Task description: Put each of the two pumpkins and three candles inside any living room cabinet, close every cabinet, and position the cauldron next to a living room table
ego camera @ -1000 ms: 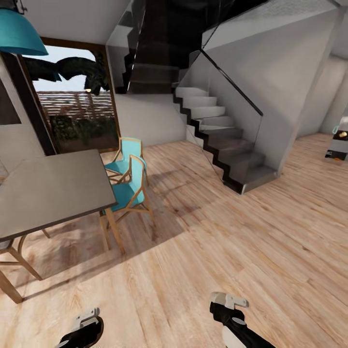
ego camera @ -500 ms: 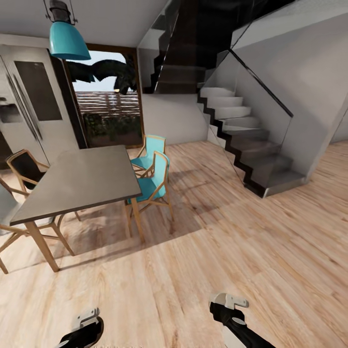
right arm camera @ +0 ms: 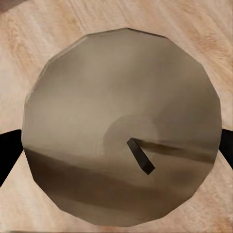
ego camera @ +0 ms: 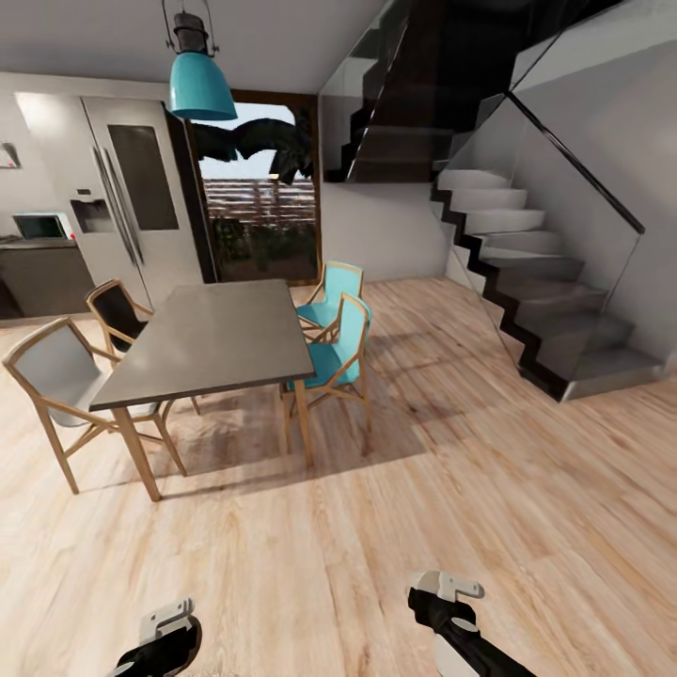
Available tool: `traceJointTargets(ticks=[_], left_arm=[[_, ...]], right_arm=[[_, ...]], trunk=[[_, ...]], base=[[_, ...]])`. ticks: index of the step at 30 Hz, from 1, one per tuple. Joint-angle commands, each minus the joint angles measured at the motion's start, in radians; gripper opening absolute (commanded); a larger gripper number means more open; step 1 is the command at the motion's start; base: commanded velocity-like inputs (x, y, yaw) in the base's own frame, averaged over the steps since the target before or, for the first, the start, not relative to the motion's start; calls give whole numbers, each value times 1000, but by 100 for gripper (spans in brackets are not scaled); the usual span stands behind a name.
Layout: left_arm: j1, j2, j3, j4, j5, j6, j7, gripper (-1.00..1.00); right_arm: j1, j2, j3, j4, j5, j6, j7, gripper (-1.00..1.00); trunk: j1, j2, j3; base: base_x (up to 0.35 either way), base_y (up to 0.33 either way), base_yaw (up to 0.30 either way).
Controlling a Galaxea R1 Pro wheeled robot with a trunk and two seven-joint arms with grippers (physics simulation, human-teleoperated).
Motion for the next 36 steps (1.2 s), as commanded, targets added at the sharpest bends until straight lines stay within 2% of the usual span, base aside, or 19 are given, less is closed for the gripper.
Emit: traceJointTargets(ticks=[1, 24, 36], left_arm=[[-1, 2, -8, -2, 5, 3, 12, -100], [-1, 2, -8, -2, 5, 3, 12, -100], [-1, 0, -8, -2, 4, 3, 12, -100]], right_arm=[[-1, -1, 8, -1, -8, -6, -6, -100], [-1, 6, 8, -1, -8, -5, -10, -100], [-1, 7, 8, -1, -7, -5, -10, -100]], trunk=[[0, -1, -1], [0, -1, -1], [0, -1, -12]], base=[[0, 0, 287], [0, 0, 287], [0, 0, 250]])
